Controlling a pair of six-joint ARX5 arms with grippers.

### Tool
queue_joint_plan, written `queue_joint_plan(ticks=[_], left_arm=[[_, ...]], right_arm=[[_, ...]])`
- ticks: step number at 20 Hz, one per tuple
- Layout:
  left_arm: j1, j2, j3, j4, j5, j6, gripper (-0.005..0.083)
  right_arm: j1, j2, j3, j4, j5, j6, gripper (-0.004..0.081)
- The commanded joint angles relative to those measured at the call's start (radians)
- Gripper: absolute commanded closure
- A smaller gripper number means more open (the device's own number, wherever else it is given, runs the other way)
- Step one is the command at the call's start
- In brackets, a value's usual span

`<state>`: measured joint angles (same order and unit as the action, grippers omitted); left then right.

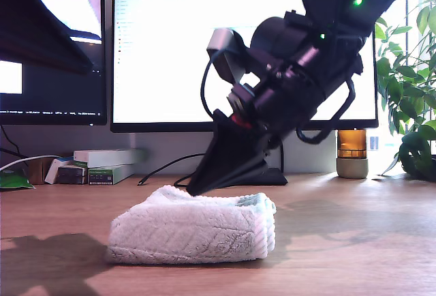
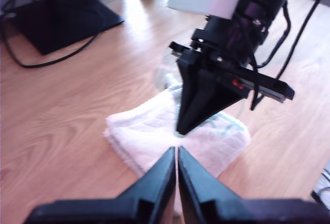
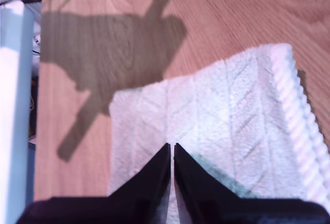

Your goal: Fold the tea towel to a neat square and place it to the right

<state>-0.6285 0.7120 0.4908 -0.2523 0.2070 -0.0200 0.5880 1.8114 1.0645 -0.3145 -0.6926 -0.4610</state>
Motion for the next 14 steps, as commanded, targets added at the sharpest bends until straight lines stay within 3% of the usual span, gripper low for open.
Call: queue_joint_plan(ticks=[1, 10, 14], left_arm=[[-0.003, -0.021, -0.014, 0.006, -0.003, 0.0, 0.0796], [-0.003, -0.02, -0.014, 0.005, -0.003, -0.006, 0.0796], [-0.003, -0.02, -0.014, -0.011, -0.007, -0.005, 0.0796]], right_arm=[[-0.007, 0.021, -0.003, 0.01, -0.002, -0.023, 0.0783], [-0.006, 0.158, -0.002, 0.044, 0.013, -0.053, 0.0783], [-0.011, 0.169, -0.002, 0.032, 0.122, 0.036, 0.0783]])
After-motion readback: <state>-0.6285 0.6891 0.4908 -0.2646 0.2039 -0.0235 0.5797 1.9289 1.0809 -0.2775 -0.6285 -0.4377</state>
